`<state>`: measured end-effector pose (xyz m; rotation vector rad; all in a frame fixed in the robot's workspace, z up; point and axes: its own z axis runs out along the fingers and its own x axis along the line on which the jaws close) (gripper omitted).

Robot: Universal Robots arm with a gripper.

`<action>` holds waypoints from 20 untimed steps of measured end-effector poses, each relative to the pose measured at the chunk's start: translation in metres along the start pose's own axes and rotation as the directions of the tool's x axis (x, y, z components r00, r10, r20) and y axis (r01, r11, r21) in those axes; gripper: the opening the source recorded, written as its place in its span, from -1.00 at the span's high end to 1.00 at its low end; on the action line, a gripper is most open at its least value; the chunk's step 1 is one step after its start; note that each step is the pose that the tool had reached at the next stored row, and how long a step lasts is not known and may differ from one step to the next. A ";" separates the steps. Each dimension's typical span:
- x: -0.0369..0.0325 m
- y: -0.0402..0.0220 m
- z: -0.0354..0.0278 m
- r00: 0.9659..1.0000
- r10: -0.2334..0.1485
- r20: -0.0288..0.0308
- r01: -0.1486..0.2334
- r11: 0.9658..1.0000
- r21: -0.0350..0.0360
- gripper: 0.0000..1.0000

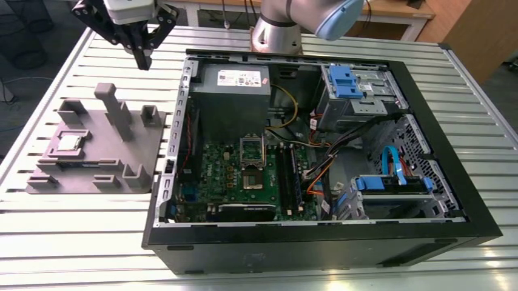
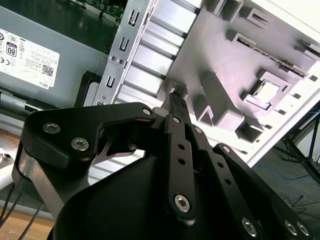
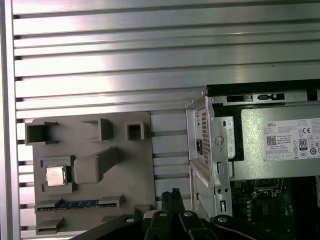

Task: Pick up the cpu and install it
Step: 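Reach for the cpu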

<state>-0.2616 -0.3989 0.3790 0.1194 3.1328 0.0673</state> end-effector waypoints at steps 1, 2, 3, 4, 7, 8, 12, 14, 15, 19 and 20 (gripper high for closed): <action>0.0006 0.0000 0.0000 1.000 0.000 0.000 0.000 1.000 0.000 0.80; 0.0012 -0.0001 0.0001 1.000 0.000 0.000 0.000 1.000 0.000 0.80; 0.0017 -0.0001 0.0002 1.000 0.000 0.000 0.000 1.000 0.000 0.80; 0.0022 -0.0002 0.0002 1.000 0.000 -0.001 0.000 1.000 0.000 0.80; 0.0040 -0.0003 0.0004 1.000 0.000 -0.001 0.000 1.000 0.000 0.80; 0.0044 -0.0004 0.0005 1.000 0.000 -0.001 0.000 1.000 0.000 0.80; 0.0063 -0.0005 0.0008 1.000 0.000 -0.002 0.000 1.000 0.000 0.80; 0.0074 -0.0006 0.0009 1.000 0.000 -0.003 0.000 1.000 0.000 0.80; 0.0078 -0.0006 0.0010 1.000 0.000 -0.003 0.000 1.000 0.000 0.80; 0.0099 -0.0008 0.0013 1.000 0.000 -0.004 0.000 1.000 0.000 0.80; 0.0103 -0.0008 0.0014 1.000 0.000 -0.004 0.000 1.000 0.000 0.80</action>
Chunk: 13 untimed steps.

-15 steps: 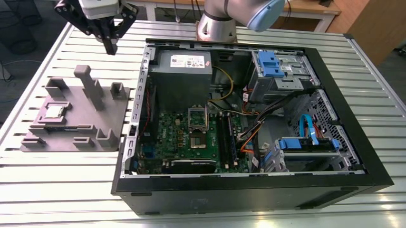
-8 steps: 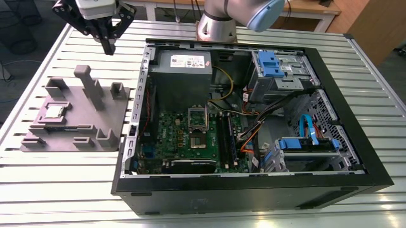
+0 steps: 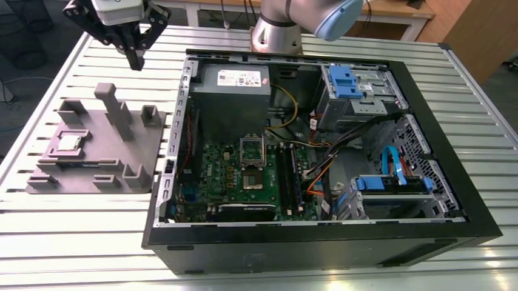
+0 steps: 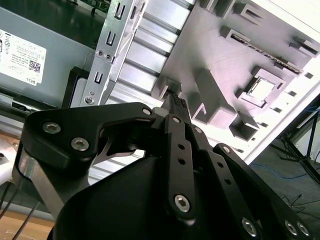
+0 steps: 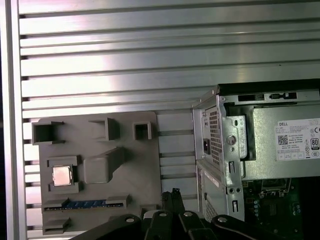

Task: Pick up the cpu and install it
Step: 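Reach for the cpu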

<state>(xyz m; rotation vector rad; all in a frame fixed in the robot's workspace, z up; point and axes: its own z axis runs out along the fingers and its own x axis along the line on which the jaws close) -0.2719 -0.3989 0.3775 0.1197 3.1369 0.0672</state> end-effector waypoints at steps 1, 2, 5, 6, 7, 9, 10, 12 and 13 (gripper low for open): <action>0.0005 0.0000 0.0000 1.000 0.000 0.000 0.000 1.000 0.000 0.80; 0.0010 -0.0001 0.0001 1.000 0.000 0.000 0.000 1.000 0.000 0.80; 0.0023 -0.0002 0.0003 1.000 0.000 -0.001 0.000 1.000 0.000 0.80; 0.0028 -0.0002 0.0004 1.000 0.000 -0.001 0.000 1.000 0.000 0.80; 0.0032 -0.0003 0.0005 1.000 0.000 -0.001 0.000 1.000 0.000 0.80; 0.0040 -0.0003 0.0006 1.000 0.000 -0.002 0.000 1.000 0.000 0.80; 0.0044 -0.0004 0.0006 1.000 0.000 -0.002 0.000 1.000 0.000 0.80; 0.0051 -0.0004 0.0008 1.000 0.000 -0.002 0.000 1.000 0.000 0.80; 0.0055 -0.0005 0.0008 1.000 0.000 -0.002 0.000 1.000 0.000 0.80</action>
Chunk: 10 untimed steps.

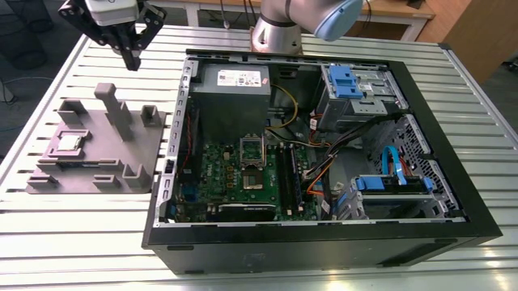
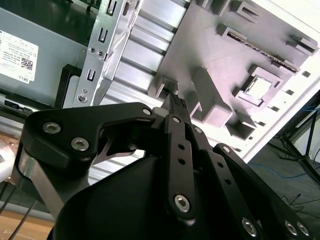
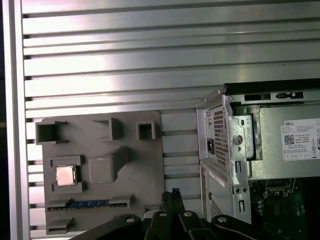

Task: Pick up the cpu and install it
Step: 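Reach for the cpu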

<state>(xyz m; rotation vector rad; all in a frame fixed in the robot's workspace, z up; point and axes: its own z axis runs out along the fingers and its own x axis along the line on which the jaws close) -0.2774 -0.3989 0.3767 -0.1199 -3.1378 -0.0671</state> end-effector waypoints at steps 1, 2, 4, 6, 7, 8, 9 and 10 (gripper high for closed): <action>0.0003 0.0000 0.0001 1.000 0.000 0.000 0.000 1.000 0.000 0.80; 0.0006 -0.0001 0.0001 1.000 0.000 0.000 0.000 1.000 0.000 0.80; 0.0012 -0.0001 0.0002 1.000 0.000 -0.001 0.000 1.000 0.000 0.80; 0.0018 -0.0002 0.0004 1.000 0.000 -0.001 0.000 1.000 0.000 0.80; 0.0022 -0.0002 0.0005 1.000 0.000 -0.002 0.000 1.000 0.000 0.80; 0.0026 -0.0002 0.0005 1.000 0.000 -0.002 0.000 1.000 0.000 0.80; 0.0029 -0.0003 0.0006 1.000 0.000 -0.002 0.000 1.000 0.000 0.80; 0.0033 -0.0003 0.0006 1.000 0.000 -0.002 0.000 1.000 0.000 0.80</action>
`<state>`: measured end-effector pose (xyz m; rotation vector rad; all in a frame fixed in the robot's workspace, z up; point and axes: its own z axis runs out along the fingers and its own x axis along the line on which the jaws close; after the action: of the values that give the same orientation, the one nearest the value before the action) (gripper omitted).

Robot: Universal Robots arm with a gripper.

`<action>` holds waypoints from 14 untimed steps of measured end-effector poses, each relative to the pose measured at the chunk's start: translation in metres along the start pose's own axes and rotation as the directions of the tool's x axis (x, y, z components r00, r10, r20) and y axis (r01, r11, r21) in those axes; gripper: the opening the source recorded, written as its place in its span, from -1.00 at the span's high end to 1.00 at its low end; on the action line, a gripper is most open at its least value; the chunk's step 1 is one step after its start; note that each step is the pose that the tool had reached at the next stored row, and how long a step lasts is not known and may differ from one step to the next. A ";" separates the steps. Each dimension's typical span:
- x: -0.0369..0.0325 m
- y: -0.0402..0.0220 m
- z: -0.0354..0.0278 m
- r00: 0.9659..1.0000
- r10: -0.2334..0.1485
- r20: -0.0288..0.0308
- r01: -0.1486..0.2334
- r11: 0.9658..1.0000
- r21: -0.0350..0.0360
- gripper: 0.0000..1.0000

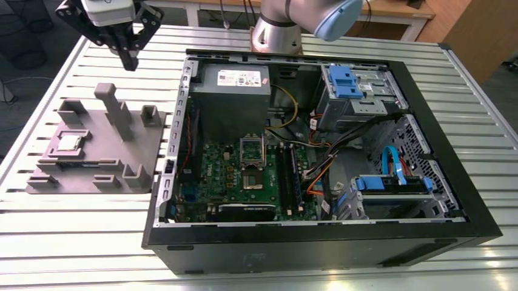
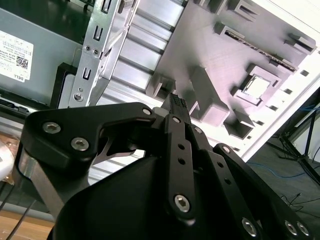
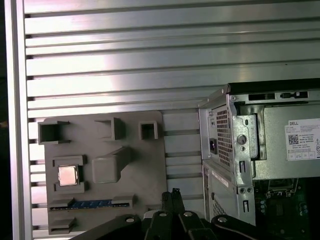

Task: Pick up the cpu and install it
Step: 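Reach for the cpu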

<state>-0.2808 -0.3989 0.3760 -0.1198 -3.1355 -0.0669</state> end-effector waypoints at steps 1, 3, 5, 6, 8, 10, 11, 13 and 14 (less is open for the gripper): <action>0.0004 0.0000 0.0001 1.000 0.000 0.000 0.000 1.000 0.000 0.80; 0.0011 -0.0001 0.0002 1.000 0.000 -0.001 0.000 1.000 0.000 0.80; 0.0019 -0.0002 0.0004 1.000 0.000 -0.001 0.000 1.000 0.000 0.80; 0.0022 -0.0002 0.0005 1.000 0.000 -0.001 0.000 1.000 0.000 0.80; 0.0030 -0.0003 0.0006 1.000 0.000 -0.002 0.000 1.000 0.000 0.80; 0.0038 -0.0003 0.0007 1.000 0.000 -0.002 0.000 1.000 0.000 0.80; 0.0042 -0.0004 0.0008 1.000 0.000 -0.002 0.000 1.000 0.000 0.80; 0.0052 -0.0004 0.0010 1.000 0.000 -0.003 0.000 1.000 0.000 0.80; 0.0058 -0.0005 0.0010 1.000 0.000 -0.003 0.000 1.000 0.000 0.80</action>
<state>-0.2866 -0.3989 0.3751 -0.1198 -3.1324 -0.0666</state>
